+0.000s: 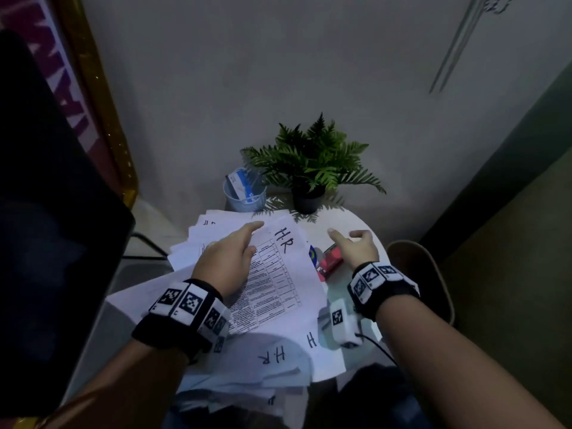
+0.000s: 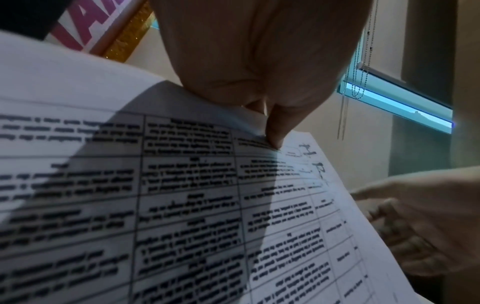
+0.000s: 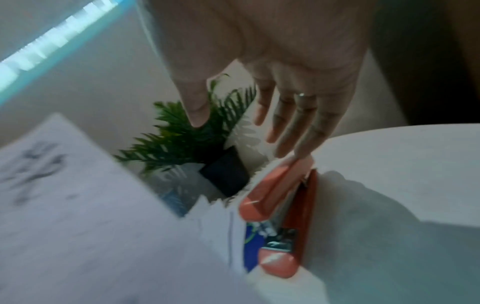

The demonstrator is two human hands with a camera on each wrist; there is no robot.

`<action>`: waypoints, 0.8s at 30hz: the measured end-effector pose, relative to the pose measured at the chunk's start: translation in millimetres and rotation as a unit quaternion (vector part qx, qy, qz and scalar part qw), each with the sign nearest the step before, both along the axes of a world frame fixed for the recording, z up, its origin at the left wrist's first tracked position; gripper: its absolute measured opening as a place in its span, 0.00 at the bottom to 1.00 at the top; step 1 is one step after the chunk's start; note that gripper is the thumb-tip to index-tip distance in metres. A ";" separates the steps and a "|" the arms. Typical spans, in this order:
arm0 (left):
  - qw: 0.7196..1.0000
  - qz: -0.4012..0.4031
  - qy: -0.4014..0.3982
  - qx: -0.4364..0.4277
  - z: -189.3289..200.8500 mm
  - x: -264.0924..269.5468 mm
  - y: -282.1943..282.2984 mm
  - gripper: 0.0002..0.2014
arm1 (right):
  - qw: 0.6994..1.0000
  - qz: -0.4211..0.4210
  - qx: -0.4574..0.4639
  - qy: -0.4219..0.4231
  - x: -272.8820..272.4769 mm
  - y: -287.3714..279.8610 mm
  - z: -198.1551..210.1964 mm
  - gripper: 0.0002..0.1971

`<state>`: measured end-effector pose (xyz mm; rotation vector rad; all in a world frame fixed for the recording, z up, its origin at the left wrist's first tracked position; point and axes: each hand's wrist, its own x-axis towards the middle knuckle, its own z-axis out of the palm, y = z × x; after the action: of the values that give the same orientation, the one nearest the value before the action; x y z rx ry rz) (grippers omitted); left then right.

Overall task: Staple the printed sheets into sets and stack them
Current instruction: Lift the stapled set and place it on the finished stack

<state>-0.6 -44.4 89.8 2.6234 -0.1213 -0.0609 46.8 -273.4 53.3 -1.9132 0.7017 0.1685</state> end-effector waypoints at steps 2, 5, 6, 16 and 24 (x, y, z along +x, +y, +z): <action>1.000 -0.004 -0.002 -0.024 -7.6 1.1 1.8 0.22 | 0.998 -0.011 -0.004 0.063 9.8 -3.6 -8.6 0.38; 0.999 -0.002 -0.003 -0.044 -14.1 2.4 2.2 0.22 | 0.989 0.030 -0.031 0.138 18.3 -1.1 -17.4 0.35; 0.999 0.000 -0.003 -0.046 -15.0 2.2 2.0 0.22 | 0.987 0.039 -0.042 0.153 20.1 -1.4 -22.8 0.35; 0.998 0.012 -0.002 -0.069 -8.1 -8.3 -1.7 0.22 | 0.995 -0.008 -0.026 0.095 15.8 -17.6 -9.1 0.25; 0.994 0.011 -0.044 -0.100 24.6 -31.1 -13.8 0.22 | 0.959 -0.052 0.210 -0.185 -10.9 -7.3 66.9 0.24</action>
<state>-31.7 -58.2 114.4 2.4263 -0.1212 0.0710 35.9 -280.7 120.2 -1.4416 0.4654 -0.1011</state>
